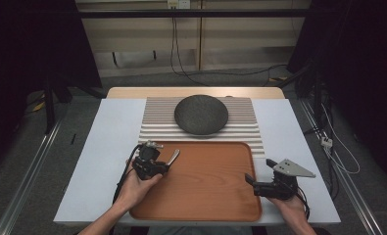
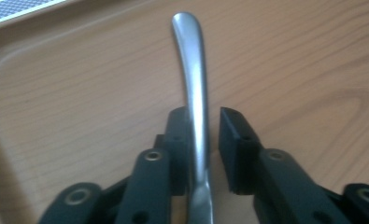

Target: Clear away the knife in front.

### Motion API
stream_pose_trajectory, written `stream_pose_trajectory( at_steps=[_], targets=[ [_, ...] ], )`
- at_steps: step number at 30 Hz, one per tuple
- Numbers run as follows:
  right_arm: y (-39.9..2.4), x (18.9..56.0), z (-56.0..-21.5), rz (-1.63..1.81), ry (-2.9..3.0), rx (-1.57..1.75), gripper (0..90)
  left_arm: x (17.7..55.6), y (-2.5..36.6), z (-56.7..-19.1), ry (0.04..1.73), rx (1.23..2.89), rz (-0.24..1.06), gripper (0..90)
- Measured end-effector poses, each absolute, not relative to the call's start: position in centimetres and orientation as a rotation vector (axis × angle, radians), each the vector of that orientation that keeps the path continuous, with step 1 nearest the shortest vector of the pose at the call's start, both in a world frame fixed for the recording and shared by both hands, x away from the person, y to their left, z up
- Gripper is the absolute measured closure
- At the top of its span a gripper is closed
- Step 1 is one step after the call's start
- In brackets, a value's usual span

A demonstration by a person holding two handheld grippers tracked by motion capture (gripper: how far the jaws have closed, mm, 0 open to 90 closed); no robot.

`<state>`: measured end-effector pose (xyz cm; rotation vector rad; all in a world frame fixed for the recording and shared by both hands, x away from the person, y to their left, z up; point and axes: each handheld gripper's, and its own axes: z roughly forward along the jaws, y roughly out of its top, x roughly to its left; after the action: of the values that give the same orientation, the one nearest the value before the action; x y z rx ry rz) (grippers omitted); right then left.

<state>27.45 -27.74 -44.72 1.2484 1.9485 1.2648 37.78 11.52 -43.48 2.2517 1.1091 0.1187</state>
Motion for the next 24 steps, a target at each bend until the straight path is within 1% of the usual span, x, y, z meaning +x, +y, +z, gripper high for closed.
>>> stream_pose_trajectory(
  at_steps=[2, 5, 8, 9, 11, 13, 15, 20, 21, 23, 24],
  targets=[
    [-27.8, 27.5, -44.7, 1.265, 1.949, 1.249, 4.9, 37.8, 11.6, -43.4, 1.091, 2.246, 0.126, 67.4],
    [-27.8, 27.6, -44.7, 1.272, 1.948, 1.249, 4.9, 37.7, 11.7, -43.2, 1.076, 2.220, 0.154, 56.0],
    [-27.7, 27.6, -44.7, 1.276, 1.949, 1.249, 5.0, 37.6, 11.9, -43.0, 1.072, 2.197, 0.218, 33.7],
    [-27.7, 27.6, -44.7, 1.277, 1.949, 1.250, 5.0, 37.6, 12.0, -42.9, 1.063, 2.199, 0.220, 26.9],
    [-27.8, 27.6, -44.7, 1.283, 1.947, 1.252, 5.0, 37.8, 12.1, -42.8, 1.066, 2.186, 0.225, 16.2],
    [-27.8, 27.5, -44.8, 1.286, 1.945, 1.257, 5.0, 37.9, 12.0, -42.7, 1.073, 2.184, 0.227, 8.7],
    [-27.9, 27.5, -44.7, 1.289, 1.940, 1.256, 5.1, 37.7, 11.8, -42.5, 1.050, 2.191, 0.265, 9.1],
    [-28.0, 27.6, -44.7, 1.284, 1.936, 1.262, 5.1, 37.1, 11.5, -42.0, 0.895, 2.180, 0.225, 11.9],
    [-27.9, 27.6, -44.7, 1.283, 1.937, 1.261, 5.1, 36.9, 11.4, -41.9, 0.873, 2.186, 0.237, 15.6],
    [-27.9, 27.6, -44.7, 1.283, 1.936, 1.259, 5.1, 36.5, 11.1, -42.0, 0.825, 2.188, 0.240, 26.6],
    [-27.9, 27.6, -44.7, 1.277, 1.939, 1.257, 5.1, 36.4, 11.0, -42.0, 0.802, 2.197, 0.231, 34.0]
  ],
)
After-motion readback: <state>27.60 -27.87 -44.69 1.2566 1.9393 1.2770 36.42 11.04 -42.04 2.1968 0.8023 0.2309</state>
